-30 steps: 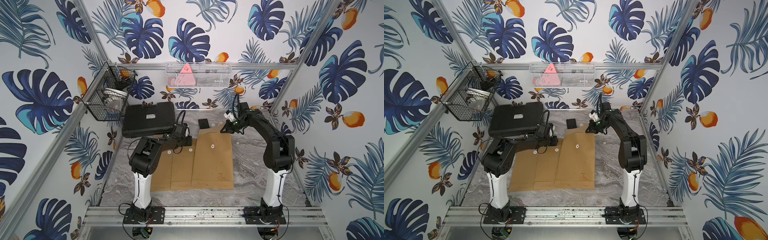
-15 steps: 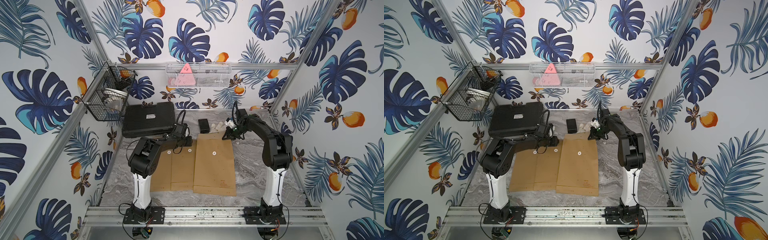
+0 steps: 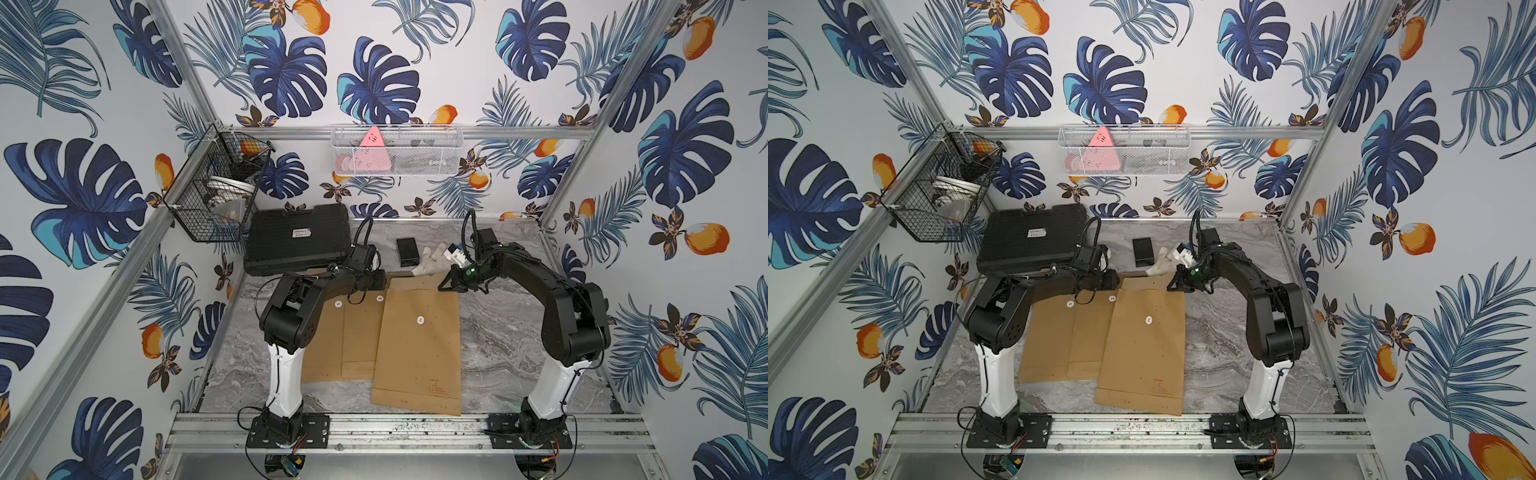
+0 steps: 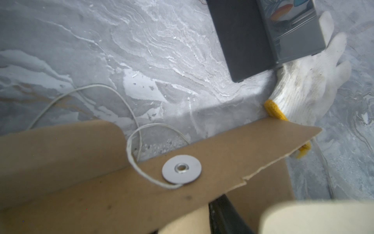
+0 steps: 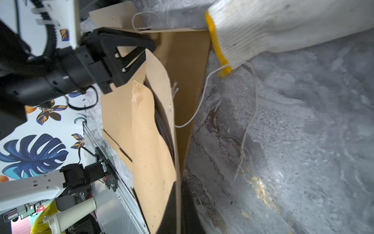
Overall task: Open the file bag
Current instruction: Adjust the file bag at the center of the board, then reset both arms
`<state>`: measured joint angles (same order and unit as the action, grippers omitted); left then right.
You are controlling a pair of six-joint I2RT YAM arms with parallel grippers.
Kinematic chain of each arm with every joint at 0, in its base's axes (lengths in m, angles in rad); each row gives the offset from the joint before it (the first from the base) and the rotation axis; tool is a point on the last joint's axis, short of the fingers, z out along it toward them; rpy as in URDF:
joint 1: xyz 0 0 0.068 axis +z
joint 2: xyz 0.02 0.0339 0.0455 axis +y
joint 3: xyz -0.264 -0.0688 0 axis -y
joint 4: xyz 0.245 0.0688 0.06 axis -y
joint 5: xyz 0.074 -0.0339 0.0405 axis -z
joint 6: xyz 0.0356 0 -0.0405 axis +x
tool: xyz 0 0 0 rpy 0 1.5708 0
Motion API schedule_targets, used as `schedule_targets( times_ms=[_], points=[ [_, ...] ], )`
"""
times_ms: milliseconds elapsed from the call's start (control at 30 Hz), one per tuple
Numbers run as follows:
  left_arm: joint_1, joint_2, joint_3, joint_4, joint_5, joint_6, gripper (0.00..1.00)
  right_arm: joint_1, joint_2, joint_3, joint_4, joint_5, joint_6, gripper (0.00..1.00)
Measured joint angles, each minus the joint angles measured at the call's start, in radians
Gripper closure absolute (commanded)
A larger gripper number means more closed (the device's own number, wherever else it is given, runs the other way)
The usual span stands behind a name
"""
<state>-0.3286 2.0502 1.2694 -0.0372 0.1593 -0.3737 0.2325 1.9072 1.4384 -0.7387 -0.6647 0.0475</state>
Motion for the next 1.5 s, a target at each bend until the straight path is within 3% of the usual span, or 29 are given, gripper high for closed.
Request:
schedule_targets(
  times_ms=[367, 400, 433, 533, 633, 667, 867, 1233, 1333, 1500],
  points=[
    [0.002, -0.014, -0.032, 0.03, -0.008, 0.004, 0.56, -0.047, 0.242, 0.222, -0.025, 0.101, -0.054, 1.0],
    [0.002, -0.015, -0.035, 0.036, -0.008, 0.004, 0.54, -0.05, 0.262, 0.245, -0.031, 0.111, -0.063, 0.96],
    [0.002, -0.016, -0.037, 0.038, -0.007, 0.004, 0.51, -0.051, 0.279, 0.263, -0.035, 0.122, -0.07, 0.85],
    [0.002, -0.037, -0.054, 0.037, -0.016, 0.007, 0.34, -0.058, 0.28, 0.258, -0.035, 0.151, -0.073, 0.38],
    [0.002, -0.073, -0.069, 0.009, -0.033, 0.009, 0.06, -0.062, 0.242, 0.23, -0.018, 0.161, -0.064, 0.03],
    [0.002, -0.092, -0.075, 0.0, -0.04, 0.009, 0.01, -0.062, 0.22, 0.214, -0.003, 0.169, -0.058, 0.0],
    [-0.006, -0.264, -0.11, -0.024, -0.097, 0.019, 0.01, -0.066, -0.054, -0.01, 0.183, 0.242, 0.013, 0.0],
    [-0.01, -0.807, -0.484, 0.057, -0.274, 0.057, 0.01, -0.072, -0.462, -0.416, 0.549, 0.478, 0.199, 0.0],
    [-0.008, -0.933, -0.618, 0.117, -0.326, 0.086, 0.01, -0.078, -0.514, -0.467, 0.567, 0.595, 0.215, 0.0],
    [-0.008, -1.022, -0.791, 0.197, -0.4, 0.182, 0.01, -0.13, -0.537, -0.56, 0.631, 0.723, 0.161, 0.0]
  ],
)
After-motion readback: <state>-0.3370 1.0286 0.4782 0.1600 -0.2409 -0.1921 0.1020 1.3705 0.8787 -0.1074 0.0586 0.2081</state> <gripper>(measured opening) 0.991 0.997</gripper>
